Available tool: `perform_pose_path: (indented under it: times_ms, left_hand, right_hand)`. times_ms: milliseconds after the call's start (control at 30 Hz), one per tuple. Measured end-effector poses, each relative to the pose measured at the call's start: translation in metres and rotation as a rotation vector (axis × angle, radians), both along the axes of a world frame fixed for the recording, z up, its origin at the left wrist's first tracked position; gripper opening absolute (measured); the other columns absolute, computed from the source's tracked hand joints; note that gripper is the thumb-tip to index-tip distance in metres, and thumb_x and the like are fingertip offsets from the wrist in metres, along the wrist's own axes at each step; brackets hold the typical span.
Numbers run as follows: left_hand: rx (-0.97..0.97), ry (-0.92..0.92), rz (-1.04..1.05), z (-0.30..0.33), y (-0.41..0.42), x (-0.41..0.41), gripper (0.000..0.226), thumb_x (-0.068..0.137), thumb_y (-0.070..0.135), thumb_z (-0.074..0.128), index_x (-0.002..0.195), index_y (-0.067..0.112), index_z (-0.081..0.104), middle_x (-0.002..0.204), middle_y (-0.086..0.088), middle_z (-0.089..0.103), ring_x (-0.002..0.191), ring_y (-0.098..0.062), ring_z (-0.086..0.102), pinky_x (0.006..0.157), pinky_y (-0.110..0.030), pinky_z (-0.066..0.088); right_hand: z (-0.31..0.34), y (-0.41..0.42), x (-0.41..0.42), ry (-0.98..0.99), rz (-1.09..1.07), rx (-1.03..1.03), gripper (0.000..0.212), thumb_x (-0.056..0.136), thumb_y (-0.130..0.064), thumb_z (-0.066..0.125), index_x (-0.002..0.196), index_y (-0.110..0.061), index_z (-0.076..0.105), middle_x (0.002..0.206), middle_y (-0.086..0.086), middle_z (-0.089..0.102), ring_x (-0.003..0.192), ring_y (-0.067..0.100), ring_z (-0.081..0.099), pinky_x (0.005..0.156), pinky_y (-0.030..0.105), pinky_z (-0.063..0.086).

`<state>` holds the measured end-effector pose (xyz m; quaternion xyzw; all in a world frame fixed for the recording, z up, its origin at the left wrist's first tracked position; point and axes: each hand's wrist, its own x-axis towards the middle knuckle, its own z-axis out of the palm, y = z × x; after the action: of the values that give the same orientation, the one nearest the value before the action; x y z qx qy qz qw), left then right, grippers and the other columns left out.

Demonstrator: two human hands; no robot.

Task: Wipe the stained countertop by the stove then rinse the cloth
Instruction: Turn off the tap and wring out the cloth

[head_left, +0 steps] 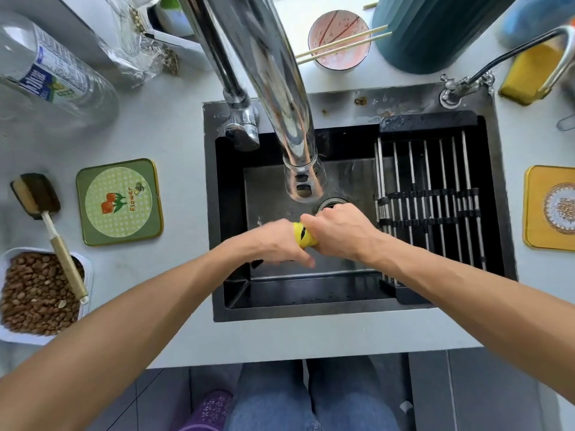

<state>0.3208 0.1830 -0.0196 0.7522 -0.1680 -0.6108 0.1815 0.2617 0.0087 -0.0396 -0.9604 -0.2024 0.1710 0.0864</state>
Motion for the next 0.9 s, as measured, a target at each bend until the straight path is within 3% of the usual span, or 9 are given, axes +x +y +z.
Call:
perform_pose_path:
  times_ms: [100, 167, 267, 400, 467, 567, 700, 800, 900]
  left_hand:
    - [0.052, -0.562, -0.342, -0.006, -0.011, 0.006, 0.027, 0.084, 0.046, 0.071, 0.085, 0.020, 0.062, 0.088, -0.007, 0.071, 0.077, -0.031, 0.068, 0.065, -0.035, 0.050]
    - [-0.030, -0.812, -0.500, -0.010, -0.010, 0.005, 0.021, 0.088, 0.037, 0.066, 0.102, 0.021, 0.065, 0.096, -0.010, 0.073, 0.087, -0.037, 0.073, 0.066, -0.036, 0.043]
    - [-0.248, -0.954, -0.591, -0.015, -0.002, 0.002, 0.014, 0.090, 0.023, 0.062, 0.103, 0.017, 0.060, 0.083, -0.006, 0.074, 0.075, -0.037, 0.073, 0.058, -0.033, 0.037]
    - [-0.481, -1.082, -0.583, -0.014, 0.003, 0.003, 0.018, 0.077, 0.012, 0.077, 0.080, 0.013, 0.060, 0.055, -0.003, 0.063, 0.044, -0.031, 0.063, 0.045, -0.025, 0.030]
    - [-0.456, -1.113, -0.553, -0.017, 0.001, 0.000, 0.018, 0.080, 0.016, 0.080, 0.082, 0.012, 0.062, 0.058, -0.004, 0.066, 0.048, -0.032, 0.067, 0.046, -0.025, 0.029]
    - [-0.259, -1.055, -0.514, -0.024, -0.005, -0.013, 0.027, 0.094, 0.035, 0.069, 0.108, 0.014, 0.060, 0.086, -0.005, 0.074, 0.073, -0.036, 0.075, 0.052, -0.032, 0.031]
    - [0.018, -0.900, -0.249, -0.030, -0.010, -0.029, 0.032, 0.088, 0.040, 0.071, 0.111, 0.025, 0.055, 0.094, -0.007, 0.072, 0.085, -0.039, 0.072, 0.060, -0.036, 0.038]
    - [0.130, -0.333, 0.355, -0.028, -0.002, -0.030, 0.021, 0.082, 0.042, 0.076, 0.087, 0.025, 0.063, 0.073, -0.002, 0.064, 0.064, -0.025, 0.061, 0.060, -0.030, 0.043]
    - [0.031, 0.431, 0.894, -0.020, 0.003, -0.044, 0.022, 0.087, 0.031, 0.081, 0.091, 0.020, 0.063, 0.061, 0.005, 0.052, 0.047, -0.010, 0.043, 0.044, -0.022, 0.035]
  right_hand:
    - [0.001, 0.015, 0.007, 0.316, -0.267, -0.091, 0.029, 0.082, -0.045, 0.066, 0.080, -0.017, 0.058, 0.075, 0.005, 0.064, 0.068, 0.034, 0.066, 0.059, 0.033, 0.042]
    - [0.003, 0.016, 0.014, 0.705, -0.382, 0.076, 0.027, 0.079, -0.040, 0.066, 0.070, -0.017, 0.055, 0.067, 0.002, 0.059, 0.054, 0.025, 0.055, 0.051, 0.026, 0.040]
    - [0.005, 0.007, 0.017, 1.214, -0.522, 0.432, 0.026, 0.072, -0.032, 0.072, 0.059, -0.024, 0.050, 0.051, -0.004, 0.042, 0.042, 0.018, 0.031, 0.043, 0.022, 0.025]
    - [0.002, 0.002, 0.008, 1.523, -0.566, 0.646, 0.042, 0.082, -0.029, 0.069, 0.055, -0.028, 0.036, 0.054, -0.007, 0.026, 0.046, 0.014, 0.015, 0.041, 0.021, 0.016]
    - [0.001, 0.000, 0.010, 1.474, -0.571, 0.623, 0.040, 0.084, -0.031, 0.070, 0.057, -0.027, 0.042, 0.056, -0.006, 0.031, 0.046, 0.014, 0.019, 0.042, 0.022, 0.016]
    - [0.003, -0.001, 0.015, 1.163, -0.531, 0.389, 0.021, 0.081, -0.036, 0.076, 0.076, -0.018, 0.065, 0.063, 0.002, 0.051, 0.049, 0.020, 0.038, 0.045, 0.026, 0.027]
    - [0.001, -0.005, 0.000, 0.794, -0.640, 0.327, 0.052, 0.074, -0.037, 0.086, 0.115, -0.016, 0.060, 0.098, 0.000, 0.066, 0.085, 0.021, 0.064, 0.068, 0.033, 0.049]
    - [0.001, -0.008, -0.035, 0.246, -0.737, 0.563, 0.060, 0.075, -0.017, 0.081, 0.130, -0.022, 0.056, 0.133, -0.001, 0.053, 0.119, 0.019, 0.058, 0.098, 0.039, 0.054]
    - [0.000, -0.007, -0.070, -0.013, -0.393, 0.464, 0.081, 0.079, 0.006, 0.065, 0.151, -0.028, 0.049, 0.166, -0.004, 0.036, 0.154, 0.029, 0.036, 0.120, 0.049, 0.042]
